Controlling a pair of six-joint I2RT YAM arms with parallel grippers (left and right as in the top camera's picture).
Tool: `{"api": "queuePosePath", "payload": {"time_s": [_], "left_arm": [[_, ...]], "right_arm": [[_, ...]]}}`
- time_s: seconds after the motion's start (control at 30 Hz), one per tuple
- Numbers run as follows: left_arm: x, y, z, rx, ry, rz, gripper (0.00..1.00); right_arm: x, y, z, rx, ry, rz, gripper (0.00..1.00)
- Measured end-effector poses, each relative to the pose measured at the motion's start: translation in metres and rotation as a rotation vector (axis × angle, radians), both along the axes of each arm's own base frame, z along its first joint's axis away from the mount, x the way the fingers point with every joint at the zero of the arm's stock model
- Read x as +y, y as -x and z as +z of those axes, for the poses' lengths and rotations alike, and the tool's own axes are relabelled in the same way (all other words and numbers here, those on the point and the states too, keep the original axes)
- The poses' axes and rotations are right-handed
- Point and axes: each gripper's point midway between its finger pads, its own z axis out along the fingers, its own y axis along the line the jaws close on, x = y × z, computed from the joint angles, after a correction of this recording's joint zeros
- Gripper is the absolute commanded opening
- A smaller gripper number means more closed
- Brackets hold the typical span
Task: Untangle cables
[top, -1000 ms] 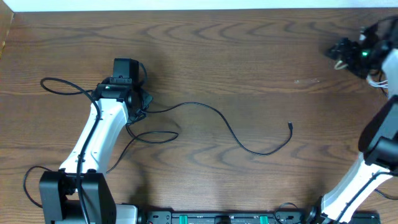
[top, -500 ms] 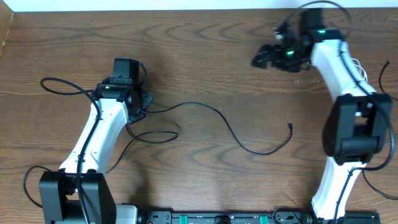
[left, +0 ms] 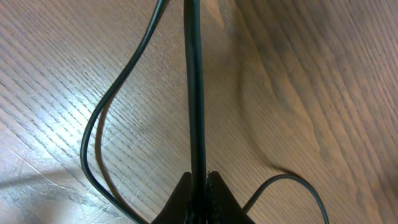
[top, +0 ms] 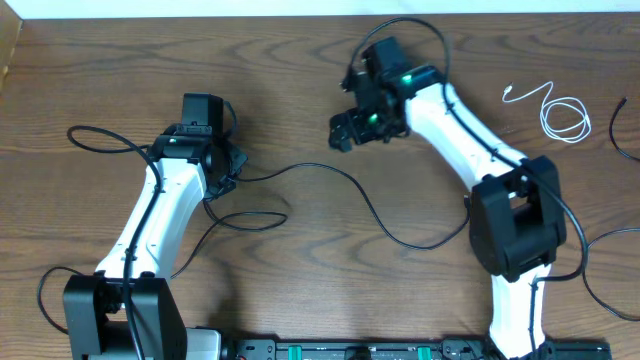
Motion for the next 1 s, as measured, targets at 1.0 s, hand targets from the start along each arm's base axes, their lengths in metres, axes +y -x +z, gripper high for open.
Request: {"api": "queuePosePath", "payload": {"time_s": [1.0], "left_arm": [[-0.053,-0.016,0.008,-0.091,0.025,-0.140,0.08]], "right_arm": [[0.020,0.019,-0.006,-0.026,0.088,0.061,0.99]]}}
